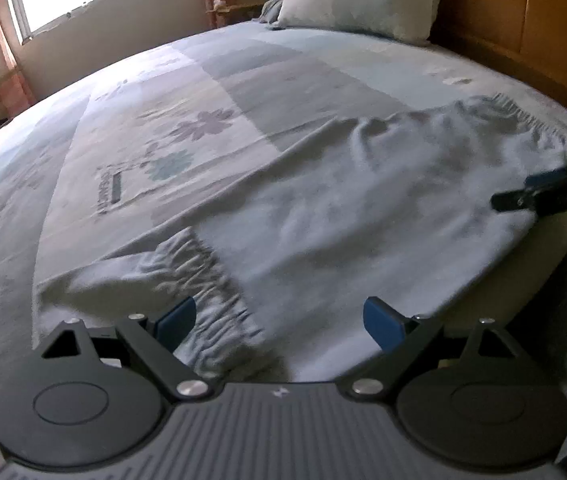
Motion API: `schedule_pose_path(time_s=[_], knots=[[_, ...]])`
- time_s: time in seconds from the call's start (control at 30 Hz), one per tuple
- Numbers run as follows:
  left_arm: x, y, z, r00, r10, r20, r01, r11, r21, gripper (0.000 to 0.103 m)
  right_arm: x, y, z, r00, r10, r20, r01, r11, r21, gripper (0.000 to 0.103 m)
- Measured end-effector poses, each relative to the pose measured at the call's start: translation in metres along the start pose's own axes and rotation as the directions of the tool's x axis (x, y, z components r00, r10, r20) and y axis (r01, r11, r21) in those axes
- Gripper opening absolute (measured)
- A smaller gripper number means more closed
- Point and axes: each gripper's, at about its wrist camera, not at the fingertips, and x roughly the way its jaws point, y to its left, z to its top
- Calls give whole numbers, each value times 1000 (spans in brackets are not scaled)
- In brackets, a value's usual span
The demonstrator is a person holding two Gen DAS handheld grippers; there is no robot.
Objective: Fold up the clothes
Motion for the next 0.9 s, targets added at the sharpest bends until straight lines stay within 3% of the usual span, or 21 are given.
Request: schedule_pose_path(time_s=[0.47, 0.67, 0.77, 0.9], knots=[[1, -53, 22, 1000, -28, 13, 27, 999, 46, 91, -8, -37, 8, 1000, 2, 19, -3, 998, 65, 103], [7, -65, 31, 999, -35, 4, 35, 998, 58, 91, -30, -58, 3, 995, 71, 71, -80, 987, 138, 103], [10, -72, 34, 999, -49, 0, 48, 997, 67, 91, -50, -83, 4, 981, 106, 160, -146, 954, 261, 103], [12, -82, 36, 997, -74, -5, 74, 994, 81, 91, -60, -132, -4, 969, 105, 224, -201, 860, 469, 103]])
